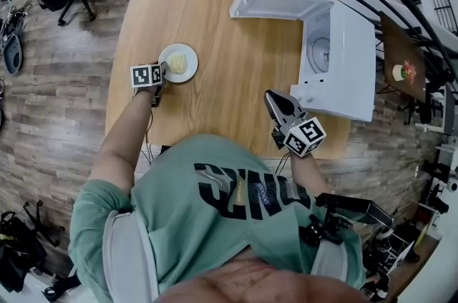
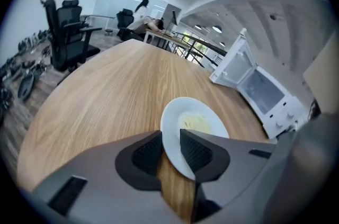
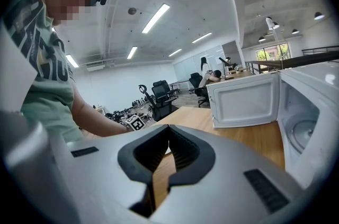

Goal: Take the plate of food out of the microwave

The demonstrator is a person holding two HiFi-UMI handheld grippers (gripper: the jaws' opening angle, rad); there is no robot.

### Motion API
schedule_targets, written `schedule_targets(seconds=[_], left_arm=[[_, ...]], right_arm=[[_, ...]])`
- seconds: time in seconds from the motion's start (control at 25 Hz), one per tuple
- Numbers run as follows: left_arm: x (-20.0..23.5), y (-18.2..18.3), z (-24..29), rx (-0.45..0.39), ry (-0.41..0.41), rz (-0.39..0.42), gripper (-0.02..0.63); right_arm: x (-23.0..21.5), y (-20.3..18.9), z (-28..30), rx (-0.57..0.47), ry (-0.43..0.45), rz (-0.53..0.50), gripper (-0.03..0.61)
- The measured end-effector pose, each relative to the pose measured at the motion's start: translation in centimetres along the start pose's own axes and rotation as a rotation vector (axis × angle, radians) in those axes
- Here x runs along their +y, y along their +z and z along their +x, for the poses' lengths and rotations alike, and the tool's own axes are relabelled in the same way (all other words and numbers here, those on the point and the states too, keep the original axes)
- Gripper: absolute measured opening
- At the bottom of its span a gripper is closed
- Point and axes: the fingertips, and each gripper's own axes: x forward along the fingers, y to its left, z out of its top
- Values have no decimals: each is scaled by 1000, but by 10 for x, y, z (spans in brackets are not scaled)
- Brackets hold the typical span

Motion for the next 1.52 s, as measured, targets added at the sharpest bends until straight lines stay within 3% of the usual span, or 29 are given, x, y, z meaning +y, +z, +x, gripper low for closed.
schedule_targets(seconds=[0.08, 0.2, 0.32, 0.4, 0.84, 1.08, 1.12, 1.28, 1.32, 1.52], left_arm=[[-1, -3, 0, 22, 52, 86, 96], [-1, -5, -1, 41, 114, 142, 116], [2, -5, -3, 60, 157, 213, 216], [3, -1, -7, 41, 160, 233, 224], [-24, 35, -91, -228, -8, -17, 223], [-53, 65, -162, -379, -131, -23, 219], [-61, 68, -173, -408, -138, -13, 213], [-98, 70, -209, -513, -137, -8, 26], [-106, 68, -216, -532, -137, -11, 6], [-137, 49, -245, -576, -155, 4, 5]], right_arm=[[2, 1, -1, -2, 0, -3, 6], [2, 3, -3, -3, -1, -9, 6], [3, 5, -5, -8, -4, -12, 6], [5, 7, -6, -15, -5, -13, 6], [-4, 27, -20, -103, 18, -19, 6], [-15, 40, -24, -178, 57, -8, 6], [-18, 39, -28, -182, 66, -6, 6], [-29, 29, -42, -190, 112, 7, 6], [-30, 26, -44, -193, 127, 12, 6], [-23, 18, -43, -195, 206, 28, 6]])
